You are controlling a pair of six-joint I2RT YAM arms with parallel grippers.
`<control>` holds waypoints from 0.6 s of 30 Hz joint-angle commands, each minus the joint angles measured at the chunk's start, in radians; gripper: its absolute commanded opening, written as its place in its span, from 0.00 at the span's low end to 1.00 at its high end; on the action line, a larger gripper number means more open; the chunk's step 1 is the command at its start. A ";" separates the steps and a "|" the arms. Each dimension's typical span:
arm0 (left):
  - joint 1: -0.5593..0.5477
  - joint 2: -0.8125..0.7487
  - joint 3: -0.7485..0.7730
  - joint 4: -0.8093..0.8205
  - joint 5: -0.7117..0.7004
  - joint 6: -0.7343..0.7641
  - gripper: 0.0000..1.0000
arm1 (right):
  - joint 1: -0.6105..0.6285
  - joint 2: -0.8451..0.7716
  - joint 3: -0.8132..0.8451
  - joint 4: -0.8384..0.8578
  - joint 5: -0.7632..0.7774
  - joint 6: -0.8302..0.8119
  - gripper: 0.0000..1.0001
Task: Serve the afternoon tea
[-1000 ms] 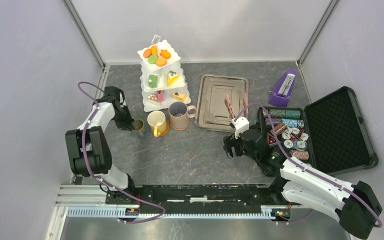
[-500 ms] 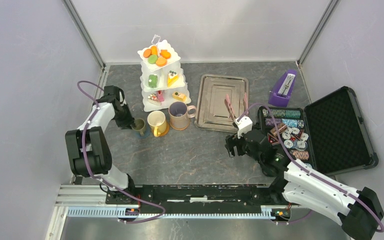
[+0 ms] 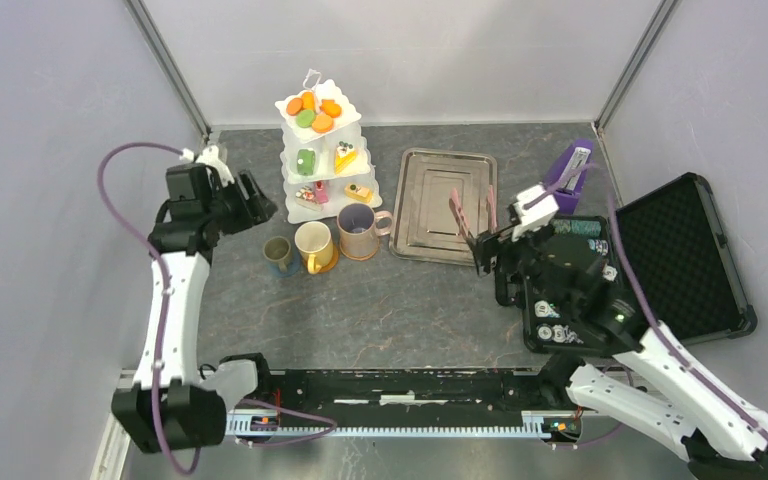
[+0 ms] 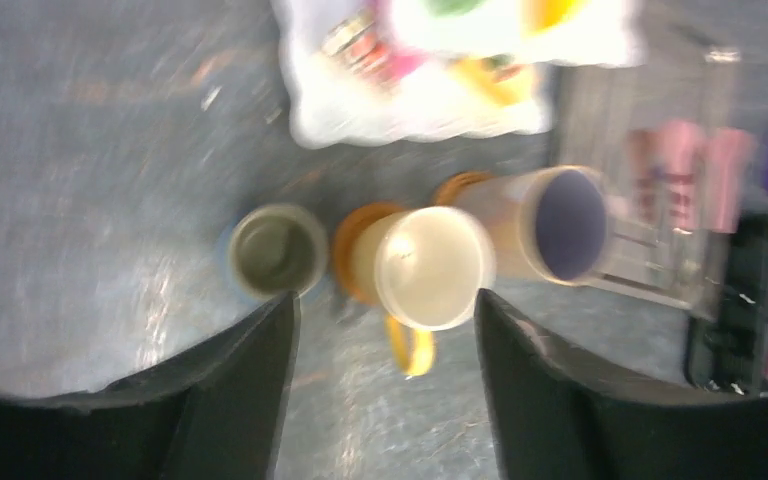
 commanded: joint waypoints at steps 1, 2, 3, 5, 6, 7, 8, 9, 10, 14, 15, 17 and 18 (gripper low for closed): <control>-0.047 -0.126 0.140 0.119 0.307 0.025 0.91 | -0.002 -0.045 0.175 -0.058 0.069 -0.095 0.98; -0.060 -0.146 0.161 0.147 0.356 0.023 1.00 | -0.002 -0.053 0.212 -0.061 0.077 -0.104 0.98; -0.074 -0.161 0.183 0.185 0.408 0.015 1.00 | -0.001 -0.060 0.249 -0.064 0.092 -0.104 0.98; -0.099 -0.194 0.208 0.278 0.502 -0.026 1.00 | -0.002 -0.074 0.303 -0.068 0.132 -0.143 0.98; -0.110 -0.211 0.216 0.342 0.562 -0.048 1.00 | -0.002 -0.085 0.325 -0.065 0.154 -0.156 0.98; -0.116 -0.224 0.224 0.402 0.604 -0.078 1.00 | -0.003 -0.097 0.340 -0.061 0.173 -0.172 0.98; -0.132 -0.233 0.231 0.455 0.649 -0.110 1.00 | -0.002 -0.108 0.353 -0.056 0.196 -0.185 0.98; -0.160 -0.240 0.239 0.519 0.690 -0.141 1.00 | -0.003 -0.122 0.362 -0.049 0.220 -0.199 0.98; -0.171 -0.246 0.245 0.571 0.719 -0.178 1.00 | -0.002 -0.135 0.371 -0.043 0.243 -0.208 0.98; -0.219 -0.262 0.275 0.745 0.796 -0.262 1.00 | -0.002 -0.193 0.398 -0.016 0.306 -0.246 0.98; -0.222 -0.273 0.277 0.758 0.796 -0.264 1.00 | -0.002 -0.205 0.398 -0.007 0.319 -0.254 0.98; -0.222 -0.295 0.277 0.772 0.788 -0.254 1.00 | -0.002 -0.236 0.386 0.022 0.342 -0.272 0.98; -0.222 -0.304 0.276 0.772 0.779 -0.248 1.00 | -0.002 -0.252 0.375 0.041 0.349 -0.281 0.98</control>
